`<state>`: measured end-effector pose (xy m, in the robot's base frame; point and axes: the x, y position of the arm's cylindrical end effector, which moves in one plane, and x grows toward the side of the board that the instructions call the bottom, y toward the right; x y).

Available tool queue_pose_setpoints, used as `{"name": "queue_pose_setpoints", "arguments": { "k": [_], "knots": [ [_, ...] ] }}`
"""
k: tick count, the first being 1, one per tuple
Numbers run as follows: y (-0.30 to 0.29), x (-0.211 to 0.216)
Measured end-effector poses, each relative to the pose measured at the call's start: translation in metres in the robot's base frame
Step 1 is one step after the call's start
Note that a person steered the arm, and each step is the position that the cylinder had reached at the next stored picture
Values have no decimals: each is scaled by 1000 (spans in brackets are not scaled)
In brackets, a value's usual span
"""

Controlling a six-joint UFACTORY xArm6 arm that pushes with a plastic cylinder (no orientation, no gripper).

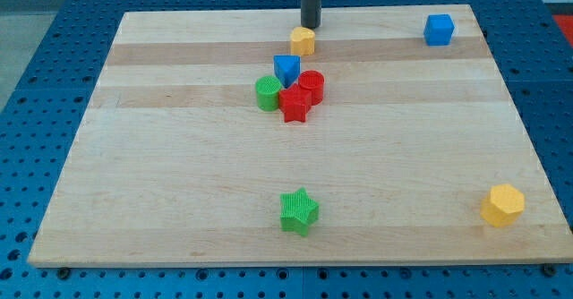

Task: Move the yellow heart and blue cube into the group of blocks

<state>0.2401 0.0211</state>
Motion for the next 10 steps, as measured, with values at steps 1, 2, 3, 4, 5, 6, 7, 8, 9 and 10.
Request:
{"name": "queue_pose_setpoints", "arguments": {
  "k": [1, 2, 3, 4, 5, 6, 7, 8, 9, 10],
  "knots": [
    [-1, 25],
    [-1, 42],
    [-1, 72],
    [-1, 90],
    [9, 92],
    [56, 43],
    [106, -13],
    [152, -49],
    [167, -48],
    [250, -23]
  ]
}}
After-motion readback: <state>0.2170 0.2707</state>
